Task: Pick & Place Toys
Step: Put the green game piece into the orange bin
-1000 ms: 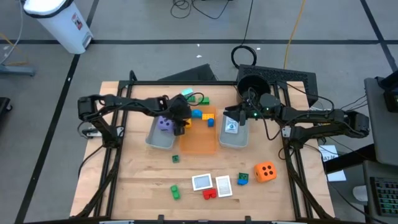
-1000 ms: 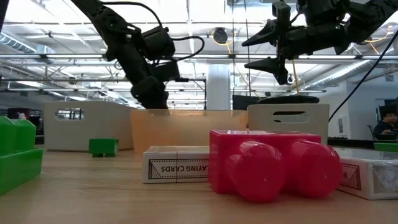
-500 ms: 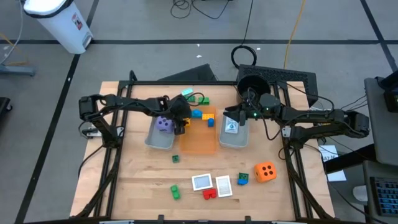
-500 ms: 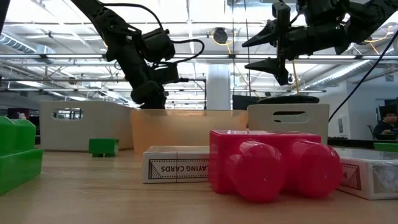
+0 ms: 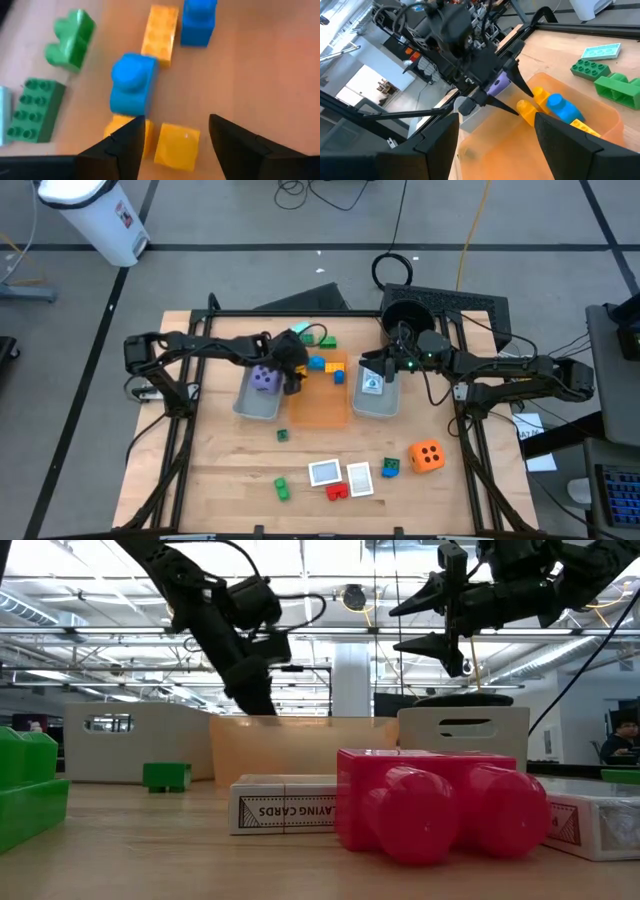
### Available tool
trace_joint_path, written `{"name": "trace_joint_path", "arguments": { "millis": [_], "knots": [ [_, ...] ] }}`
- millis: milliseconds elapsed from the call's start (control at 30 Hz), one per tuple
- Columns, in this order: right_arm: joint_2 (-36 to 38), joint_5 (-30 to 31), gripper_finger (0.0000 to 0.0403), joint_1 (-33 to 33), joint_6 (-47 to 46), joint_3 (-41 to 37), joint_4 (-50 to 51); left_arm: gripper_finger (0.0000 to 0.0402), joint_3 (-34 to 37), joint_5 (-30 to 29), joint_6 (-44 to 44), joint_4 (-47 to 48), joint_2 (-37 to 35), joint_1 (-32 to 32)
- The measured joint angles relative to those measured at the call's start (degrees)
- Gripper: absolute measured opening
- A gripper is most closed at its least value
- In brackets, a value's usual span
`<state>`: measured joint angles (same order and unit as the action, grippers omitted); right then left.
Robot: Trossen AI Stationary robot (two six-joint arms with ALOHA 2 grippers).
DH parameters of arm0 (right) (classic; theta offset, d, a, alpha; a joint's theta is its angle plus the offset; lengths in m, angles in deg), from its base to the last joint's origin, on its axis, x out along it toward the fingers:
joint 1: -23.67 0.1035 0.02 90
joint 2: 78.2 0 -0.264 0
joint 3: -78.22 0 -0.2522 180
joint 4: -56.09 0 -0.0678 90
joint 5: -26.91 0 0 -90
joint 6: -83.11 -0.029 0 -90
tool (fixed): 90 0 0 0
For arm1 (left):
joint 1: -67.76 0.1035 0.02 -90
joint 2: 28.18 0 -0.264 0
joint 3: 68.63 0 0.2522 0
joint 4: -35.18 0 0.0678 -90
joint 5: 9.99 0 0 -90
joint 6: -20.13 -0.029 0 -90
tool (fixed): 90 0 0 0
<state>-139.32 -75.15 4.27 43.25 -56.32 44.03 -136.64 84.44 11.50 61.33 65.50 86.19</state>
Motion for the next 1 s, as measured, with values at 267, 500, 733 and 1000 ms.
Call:
{"name": "trace_joint_path", "arguments": {
  "millis": [267, 500, 733, 1000],
  "knots": [
    [0.0, 0.0, 0.0254, 0.0, 0.7, 0.0, 0.0, 0.0228, -6.1, -0.7, -0.1, 1.5, -5.3, -0.2],
    [0.0, 0.2, 0.0254, 0.0, 2.2, 0.0, -0.1, 0.0216, -13.1, -7.8, -1.5, 0.9, -10.8, -0.1],
    [0.0, 1.5, 0.0254, 0.0, 2.2, 0.0, -1.0, 0.0214, -16.2, -11.3, -0.1, -4.3, -13.5, -0.1],
    [0.0, 6.3, 0.0254, -0.3, 2.1, 0.0, -8.2, 0.0217, -16.2, -9.7, 8.0, -9.9, -13.5, -0.6]
  ]
}}
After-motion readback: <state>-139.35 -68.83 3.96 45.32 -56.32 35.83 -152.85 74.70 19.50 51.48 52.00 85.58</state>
